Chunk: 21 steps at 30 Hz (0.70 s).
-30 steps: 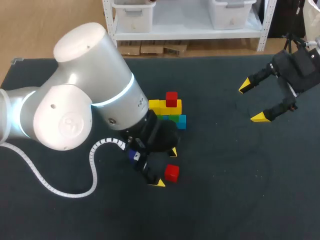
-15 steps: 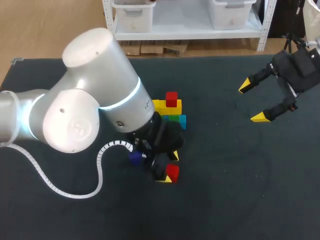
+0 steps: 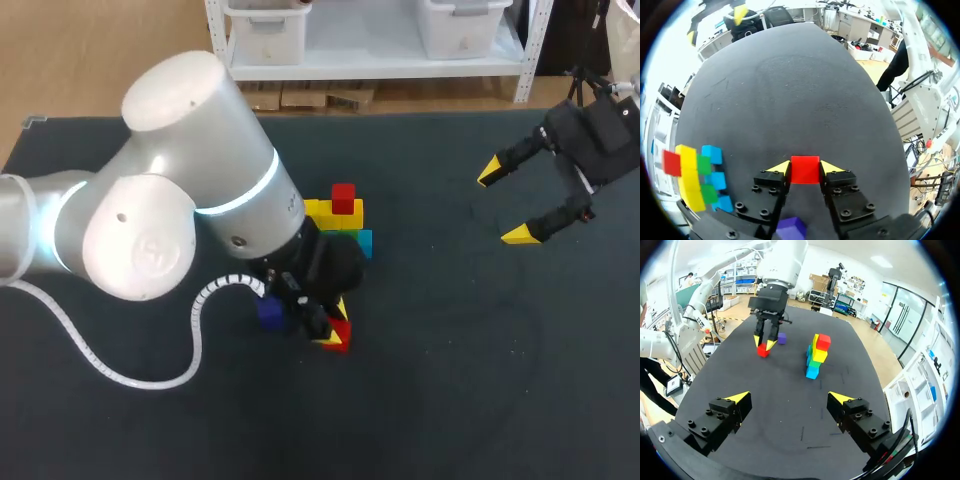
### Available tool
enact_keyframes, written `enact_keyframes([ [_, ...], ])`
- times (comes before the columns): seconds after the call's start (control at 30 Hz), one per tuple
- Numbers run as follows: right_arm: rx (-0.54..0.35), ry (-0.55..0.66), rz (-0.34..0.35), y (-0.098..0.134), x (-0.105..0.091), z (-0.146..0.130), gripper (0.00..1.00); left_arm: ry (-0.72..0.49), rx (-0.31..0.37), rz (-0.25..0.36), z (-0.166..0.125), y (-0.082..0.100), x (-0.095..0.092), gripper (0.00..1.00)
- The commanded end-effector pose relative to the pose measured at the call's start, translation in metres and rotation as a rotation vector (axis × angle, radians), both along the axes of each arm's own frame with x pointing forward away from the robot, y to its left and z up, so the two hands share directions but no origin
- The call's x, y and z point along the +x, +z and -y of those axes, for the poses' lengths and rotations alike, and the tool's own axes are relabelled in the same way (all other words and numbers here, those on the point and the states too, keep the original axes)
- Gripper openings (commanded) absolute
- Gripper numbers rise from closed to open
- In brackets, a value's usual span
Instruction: Place the blue cubes, place green cubes on the blue cubes, place the yellow cubes on the green cubes, then place the red cubes on the yellow cubes, and place purple cube on the red cubes.
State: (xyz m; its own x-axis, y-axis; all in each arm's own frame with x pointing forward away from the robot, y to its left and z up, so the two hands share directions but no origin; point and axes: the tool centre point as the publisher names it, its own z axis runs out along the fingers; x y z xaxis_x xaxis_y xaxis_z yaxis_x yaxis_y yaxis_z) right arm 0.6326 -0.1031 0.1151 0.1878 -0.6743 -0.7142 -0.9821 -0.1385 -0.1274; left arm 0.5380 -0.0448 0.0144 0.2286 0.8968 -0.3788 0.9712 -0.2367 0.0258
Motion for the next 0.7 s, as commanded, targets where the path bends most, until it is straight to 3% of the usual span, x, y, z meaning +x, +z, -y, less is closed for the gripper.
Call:
enact_keyframes([
  [0.03, 0.002, 0.001, 0.000, 0.000, 0.000, 0.000, 1.00, 0.013, 0.012, 0.011, -0.019, 0.024, 0.009, 0.00],
  [0.43, 0.002, 0.001, 0.000, 0.000, 0.000, 0.000, 1.00, 0.163, -0.004, 0.060, -0.050, 0.072, 0.060, 0.00],
  [0.7, 0.002, 0.001, 0.000, 0.000, 0.000, 0.000, 1.00, 0.210, -0.030, 0.090, -0.050, 0.090, 0.091, 0.00],
])
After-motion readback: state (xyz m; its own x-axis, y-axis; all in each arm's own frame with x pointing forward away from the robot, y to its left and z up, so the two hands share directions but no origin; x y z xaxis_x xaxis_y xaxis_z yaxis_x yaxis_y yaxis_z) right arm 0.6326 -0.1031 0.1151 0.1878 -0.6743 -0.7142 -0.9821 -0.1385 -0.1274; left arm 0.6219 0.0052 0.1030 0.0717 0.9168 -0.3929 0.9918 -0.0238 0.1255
